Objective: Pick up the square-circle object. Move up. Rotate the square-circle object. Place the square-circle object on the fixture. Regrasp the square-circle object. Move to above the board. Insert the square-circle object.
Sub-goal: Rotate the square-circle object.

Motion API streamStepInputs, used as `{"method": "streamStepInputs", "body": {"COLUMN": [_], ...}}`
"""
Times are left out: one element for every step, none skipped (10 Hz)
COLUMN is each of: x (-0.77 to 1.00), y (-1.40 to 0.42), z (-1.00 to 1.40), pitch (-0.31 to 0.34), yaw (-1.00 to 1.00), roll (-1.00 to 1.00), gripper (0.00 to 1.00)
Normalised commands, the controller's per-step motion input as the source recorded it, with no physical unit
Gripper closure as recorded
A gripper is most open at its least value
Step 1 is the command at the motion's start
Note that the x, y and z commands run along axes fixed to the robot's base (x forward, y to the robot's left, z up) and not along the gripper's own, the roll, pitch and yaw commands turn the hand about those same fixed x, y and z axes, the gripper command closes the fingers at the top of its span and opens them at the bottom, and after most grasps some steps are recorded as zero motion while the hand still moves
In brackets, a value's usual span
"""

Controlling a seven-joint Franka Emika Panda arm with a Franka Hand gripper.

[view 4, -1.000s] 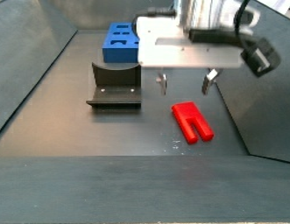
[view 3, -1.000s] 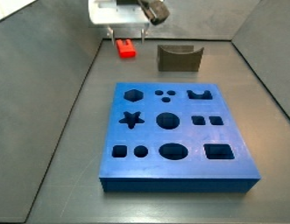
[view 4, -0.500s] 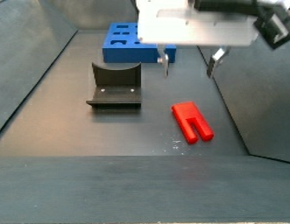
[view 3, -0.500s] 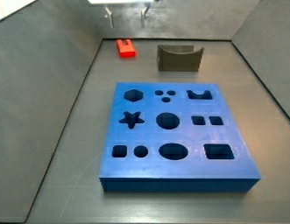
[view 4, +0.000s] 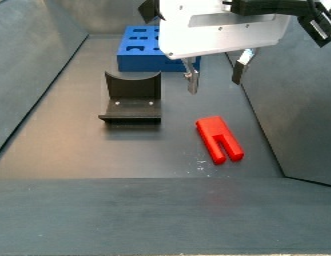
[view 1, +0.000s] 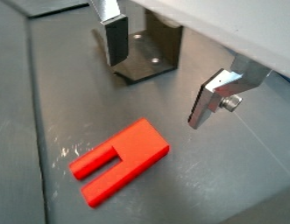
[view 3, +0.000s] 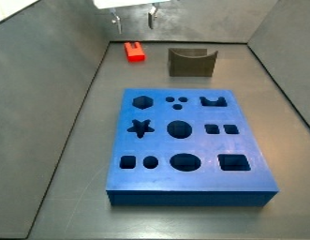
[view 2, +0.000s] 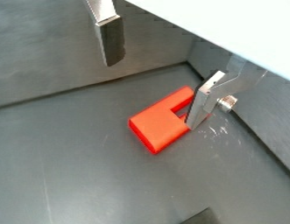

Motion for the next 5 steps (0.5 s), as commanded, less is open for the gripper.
{"method": "streamStepInputs", "body": {"x": [0.03, 0.04, 0.04, 0.04, 0.04], "y": [0.0, 0.0, 0.0, 0.0, 0.0], "z": [-0.05, -0.05, -0.04, -0.03, -0.03], "pitch": [-0.005, -0.006, -0.006, -0.007, -0.007], "yaw": [1.0, 1.0, 1.0, 1.0, 1.0], "roll": [0.0, 0.0, 0.0, 0.0, 0.0], "gripper": [0.0, 0.0, 0.0, 0.0, 0.0]}}
